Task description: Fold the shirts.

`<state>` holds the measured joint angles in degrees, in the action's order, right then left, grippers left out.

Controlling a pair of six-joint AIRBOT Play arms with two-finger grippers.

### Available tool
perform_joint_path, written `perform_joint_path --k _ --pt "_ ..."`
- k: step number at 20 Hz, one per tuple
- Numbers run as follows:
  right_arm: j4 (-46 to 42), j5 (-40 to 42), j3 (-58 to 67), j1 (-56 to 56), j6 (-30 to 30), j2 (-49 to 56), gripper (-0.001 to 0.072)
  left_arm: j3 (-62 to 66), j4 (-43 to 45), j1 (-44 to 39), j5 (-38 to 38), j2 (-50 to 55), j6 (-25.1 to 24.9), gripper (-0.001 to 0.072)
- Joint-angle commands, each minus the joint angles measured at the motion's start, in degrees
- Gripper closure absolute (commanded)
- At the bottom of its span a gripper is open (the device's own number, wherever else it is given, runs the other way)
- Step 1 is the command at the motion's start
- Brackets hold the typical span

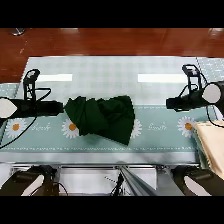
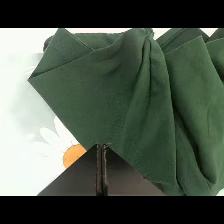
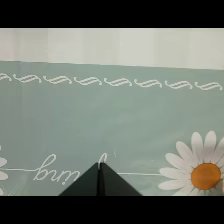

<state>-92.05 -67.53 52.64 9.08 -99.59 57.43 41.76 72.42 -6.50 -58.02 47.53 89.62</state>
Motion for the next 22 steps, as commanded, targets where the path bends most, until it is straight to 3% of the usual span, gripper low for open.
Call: perform_joint_path --k 1,16,21,22 --pt "0.02 0.00 -0.02 0.02 0.00 0.02 0.0687 0.00 0.02 0.04 0.02 0.02 0.04 0.0683" --pt "-0.17 1.55 -0.02 0.02 0.04 0.02 0.0688 0.00 -0.02 0.04 0.02 0.02 0.09 0.0683" --pt "-1.16 3.30 -0.07 0.02 -0.02 0.04 0.0680 0.02 -0.35 0.07 10.69 0.04 0.33 0.0676" --pt "-1.44 4.48 -0.17 0.02 -0.09 0.04 0.0495 0.00 -0.39 0.07 12.61 0.07 1.18 0.0522"
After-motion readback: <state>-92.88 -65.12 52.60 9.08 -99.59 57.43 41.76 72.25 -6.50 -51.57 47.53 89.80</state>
